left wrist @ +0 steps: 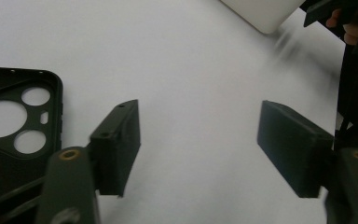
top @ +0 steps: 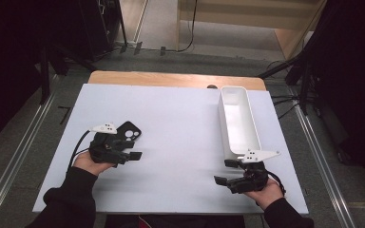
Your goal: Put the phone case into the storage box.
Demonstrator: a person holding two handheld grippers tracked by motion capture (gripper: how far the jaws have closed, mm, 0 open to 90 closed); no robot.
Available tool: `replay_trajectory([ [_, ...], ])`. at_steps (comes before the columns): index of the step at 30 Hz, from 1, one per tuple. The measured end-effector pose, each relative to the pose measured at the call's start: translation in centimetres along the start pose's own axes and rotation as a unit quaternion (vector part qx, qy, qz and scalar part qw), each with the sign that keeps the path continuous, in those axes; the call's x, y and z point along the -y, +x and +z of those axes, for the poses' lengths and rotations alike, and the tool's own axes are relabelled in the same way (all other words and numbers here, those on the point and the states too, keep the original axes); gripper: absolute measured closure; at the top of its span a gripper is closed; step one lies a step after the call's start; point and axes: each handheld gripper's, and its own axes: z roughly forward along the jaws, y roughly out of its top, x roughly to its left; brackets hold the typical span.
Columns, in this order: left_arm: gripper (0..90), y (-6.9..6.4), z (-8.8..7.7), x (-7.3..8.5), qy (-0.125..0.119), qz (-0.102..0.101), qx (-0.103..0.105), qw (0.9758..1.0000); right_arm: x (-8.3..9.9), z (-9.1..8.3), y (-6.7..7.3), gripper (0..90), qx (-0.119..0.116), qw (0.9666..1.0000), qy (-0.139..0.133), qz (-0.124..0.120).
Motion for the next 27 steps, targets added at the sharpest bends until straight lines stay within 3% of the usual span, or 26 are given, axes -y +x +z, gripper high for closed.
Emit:
replay_trajectory([
  [4,28.3,-0.6,-0.1,0.4,0.001,0.003,0.007,1.0000,0.0,0.0,0.0,16.8,0.003,1.0000,-0.002,0.001],
  [18,27.9,-2.5,-0.4,2.5,0.019,0.035,-0.006,0.9992,0.1,0.1,0.0,16.7,0.002,1.0000,0.000,0.004],
  [19,24.5,-2.6,-0.3,2.6,0.022,0.035,-0.008,0.9991,0.1,0.1,-0.1,16.7,0.002,1.0000,0.000,0.004],
  [27,24.5,-3.0,-0.9,3.9,0.026,0.022,-0.004,0.9994,0.1,0.1,-0.1,16.7,0.003,1.0000,-0.001,0.005],
])
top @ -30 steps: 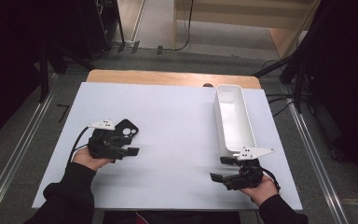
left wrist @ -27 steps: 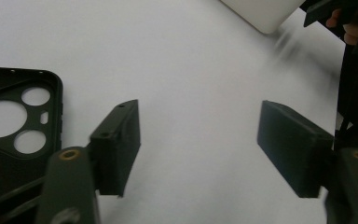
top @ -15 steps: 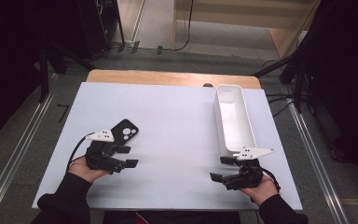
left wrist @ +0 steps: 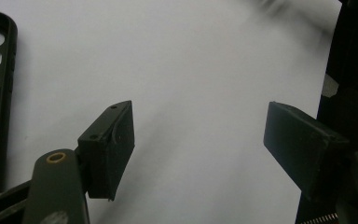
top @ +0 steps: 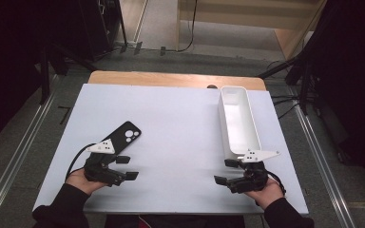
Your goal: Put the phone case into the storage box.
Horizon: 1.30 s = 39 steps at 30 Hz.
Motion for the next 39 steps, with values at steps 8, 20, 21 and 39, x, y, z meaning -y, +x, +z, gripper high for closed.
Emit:
replay_trajectory([
  [8,24.5,0.2,0.0,0.2,0.005,-0.003,-0.004,1.0000,0.0,0.0,0.0,16.7,-0.001,1.0000,0.003,-0.001],
  [20,24.6,1.3,-1.5,0.0,-0.027,-0.014,-0.047,0.9984,0.0,0.1,0.0,16.7,-0.001,1.0000,0.004,0.001],
  [21,24.7,1.3,-1.6,0.0,-0.026,-0.015,-0.051,0.9983,0.0,0.1,-0.1,16.7,-0.001,1.0000,0.005,0.002],
  [39,24.9,3.1,-1.7,-0.9,-0.028,-0.031,-0.074,0.9964,0.0,0.1,0.0,16.7,-0.004,1.0000,0.005,0.001],
])
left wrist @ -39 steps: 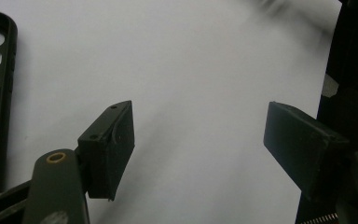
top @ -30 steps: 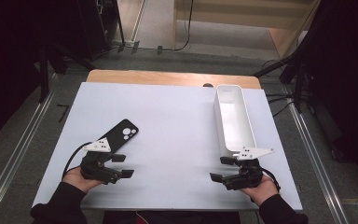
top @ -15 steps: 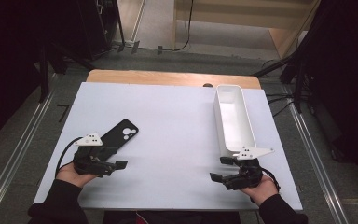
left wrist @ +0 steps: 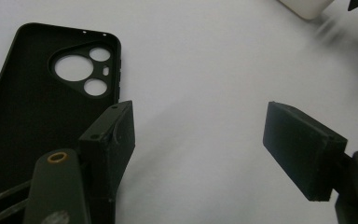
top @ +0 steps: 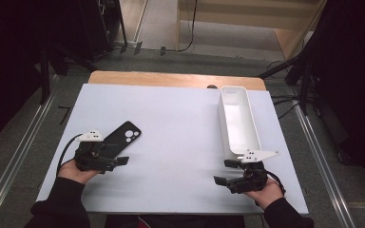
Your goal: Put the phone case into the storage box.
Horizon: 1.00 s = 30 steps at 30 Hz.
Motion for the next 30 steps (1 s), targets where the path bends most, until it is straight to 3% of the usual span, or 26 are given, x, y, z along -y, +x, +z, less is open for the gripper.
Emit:
replay_trajectory([
  [10,24.8,0.8,0.3,-0.6,-0.011,-0.014,-0.008,0.9998,0.0,0.1,-0.1,16.7,-0.001,1.0000,0.000,0.000],
  [21,24.9,1.6,0.5,-1.4,-0.030,-0.017,-0.022,0.9992,0.0,0.1,-0.1,16.7,-0.001,1.0000,0.001,0.000],
  [30,24.9,2.1,0.7,-2.7,-0.023,-0.002,-0.033,0.9992,0.0,0.1,-0.1,16.7,-0.001,1.0000,0.001,0.001],
])
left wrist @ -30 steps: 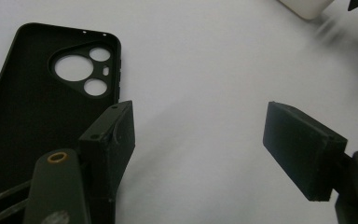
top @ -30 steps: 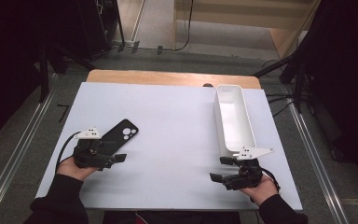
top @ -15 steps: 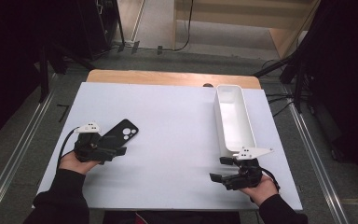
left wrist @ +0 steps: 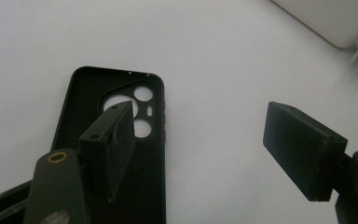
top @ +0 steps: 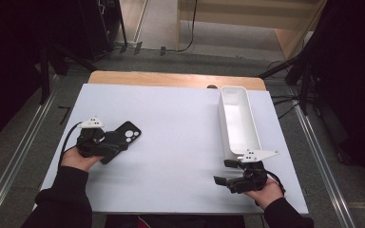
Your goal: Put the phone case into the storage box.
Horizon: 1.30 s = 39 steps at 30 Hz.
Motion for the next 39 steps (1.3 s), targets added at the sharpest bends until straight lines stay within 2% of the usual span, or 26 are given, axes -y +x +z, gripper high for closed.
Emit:
replay_trajectory([
  [2,24.9,0.1,0.1,-0.3,0.001,0.006,-0.001,1.0000,0.0,0.0,0.0,16.7,0.000,1.0000,0.000,0.001],
  [6,24.9,0.4,0.3,-0.7,0.003,0.003,-0.004,1.0000,0.0,0.0,0.0,16.7,-0.001,1.0000,0.000,-0.001],
  [8,24.9,0.8,0.4,-0.9,-0.002,-0.001,-0.005,1.0000,0.0,0.0,0.0,16.7,-0.001,1.0000,0.000,0.000],
  [10,24.9,1.2,0.6,-1.1,0.005,0.000,-0.009,0.9999,0.0,0.0,0.0,16.7,0.000,1.0000,-0.001,0.000],
  [14,24.9,2.0,1.0,-1.6,0.005,-0.001,-0.014,0.9999,0.0,0.0,0.0,16.7,-0.001,1.0000,0.000,0.000],
  [17,25.0,2.3,1.1,-1.7,0.002,-0.004,-0.018,0.9998,0.0,0.0,0.0,16.7,0.000,1.0000,0.000,0.001],
  [21,25.0,3.5,1.2,-1.4,0.004,-0.016,-0.027,0.9995,0.0,0.0,0.0,16.7,-0.001,1.0000,0.002,0.001],
  [25,24.9,3.7,1.2,-1.3,0.004,-0.012,-0.028,0.9995,0.0,0.1,0.0,16.7,-0.002,1.0000,0.003,0.001],
  [26,22.7,3.7,1.3,-1.3,0.002,-0.007,-0.027,0.9996,0.0,0.1,0.0,16.7,-0.001,1.0000,0.004,0.001],
  [27,15.6,3.6,1.4,-1.3,0.002,-0.003,-0.028,0.9996,0.0,0.1,0.0,16.7,-0.002,1.0000,0.004,0.001],
  [28,0.0,3.6,1.5,-1.3,0.005,-0.004,-0.030,0.9995,0.0,0.0,0.0,16.7,-0.002,1.0000,0.005,0.000],
  [32,0.0,3.7,1.7,-1.1,0.015,0.000,-0.029,0.9995,0.0,0.0,0.1,16.7,-0.003,1.0000,0.003,0.001],
  [36,0.0,3.8,2.4,-0.8,0.030,0.013,-0.046,0.9984,0.0,0.0,0.0,16.7,-0.003,1.0000,0.002,0.000],
  [39,0.0,3.8,2.6,-0.6,0.033,0.016,-0.045,0.9983,0.0,0.0,0.0,16.7,-0.002,1.0000,0.002,0.000],
])
